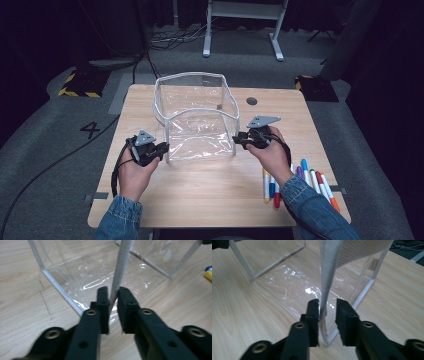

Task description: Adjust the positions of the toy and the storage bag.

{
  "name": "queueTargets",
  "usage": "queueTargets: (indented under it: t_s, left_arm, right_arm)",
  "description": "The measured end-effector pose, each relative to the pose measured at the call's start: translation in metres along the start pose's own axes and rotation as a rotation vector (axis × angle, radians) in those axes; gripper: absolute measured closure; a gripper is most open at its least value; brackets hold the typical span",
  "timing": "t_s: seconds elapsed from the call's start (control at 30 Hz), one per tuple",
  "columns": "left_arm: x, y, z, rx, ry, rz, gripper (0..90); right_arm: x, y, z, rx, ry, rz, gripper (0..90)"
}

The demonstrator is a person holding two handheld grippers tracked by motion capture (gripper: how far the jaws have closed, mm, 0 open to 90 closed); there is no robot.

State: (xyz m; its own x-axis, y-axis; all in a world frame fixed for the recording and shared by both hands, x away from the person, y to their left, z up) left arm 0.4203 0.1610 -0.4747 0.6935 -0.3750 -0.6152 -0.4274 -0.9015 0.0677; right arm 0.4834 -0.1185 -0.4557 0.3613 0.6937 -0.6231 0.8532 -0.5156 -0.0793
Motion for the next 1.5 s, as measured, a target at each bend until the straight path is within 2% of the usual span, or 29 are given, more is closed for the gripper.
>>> queueTargets:
  t_s: [0.07, 0.2, 0.33, 0.5, 0.77, 0.93, 1.0, 1.1, 1.27, 1.5]
  left_arm:
    - [-0.002, -0.001, 0.001, 0.003, -0.002, -0.001, 87.0]
    - [-0.003, 0.0, 0.002, 0.023, 0.003, -0.011, 87.4]
    - [-0.01, 0.005, 0.008, 0.051, 0.006, -0.004, 87.5]
    - [-0.024, 0.019, 0.019, 0.085, 0.003, 0.026, 87.5]
    - [-0.047, 0.051, 0.038, 0.152, -0.012, 0.083, 87.5]
    - [-0.059, 0.069, 0.047, 0.197, -0.01, 0.109, 87.5]
    - [-0.063, 0.074, 0.051, 0.211, -0.031, 0.129, 87.5]
    - [-0.068, 0.079, 0.056, 0.238, -0.041, 0.142, 87.5]
    - [-0.076, 0.086, 0.063, 0.252, -0.039, 0.163, 87.4]
    - [-0.085, 0.099, 0.07, 0.289, -0.061, 0.194, 87.4]
  right_arm:
    - [0.0, 0.0, -0.001, 0.003, -0.006, -0.011, 84.4]
    - [-0.004, -0.001, 0.001, 0.001, -0.005, -0.004, 86.9]
    - [-0.01, -0.007, 0.006, 0.001, -0.012, -0.021, 87.2]
    - [-0.025, -0.021, 0.017, -0.002, -0.017, -0.052, 87.3]
    - [-0.061, -0.049, 0.045, 0.007, -0.017, -0.105, 87.4]
    - [-0.075, -0.061, 0.056, 0.011, -0.015, -0.119, 87.5]
    - [-0.081, -0.066, 0.062, 0.015, -0.013, -0.127, 87.4]
    - [-0.089, -0.075, 0.069, 0.014, -0.016, -0.138, 87.5]
    - [-0.101, -0.092, 0.082, 0.015, -0.013, -0.166, 87.5]
    - [-0.113, -0.106, 0.095, 0.016, -0.017, -0.181, 87.5]
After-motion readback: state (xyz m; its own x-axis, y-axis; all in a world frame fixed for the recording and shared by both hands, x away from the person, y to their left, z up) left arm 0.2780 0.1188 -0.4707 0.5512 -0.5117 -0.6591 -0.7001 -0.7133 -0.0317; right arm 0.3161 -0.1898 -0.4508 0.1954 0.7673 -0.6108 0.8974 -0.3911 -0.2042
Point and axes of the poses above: each handheld gripper's, and its own axes: x roughly forward along the jaws, z roughly out of its underside, y roughly to its right, the point moved 8 cm from there along x, roughly forward along the jaws, and after that the axes turned 9 degrees about -z, right-handed, at the moved point
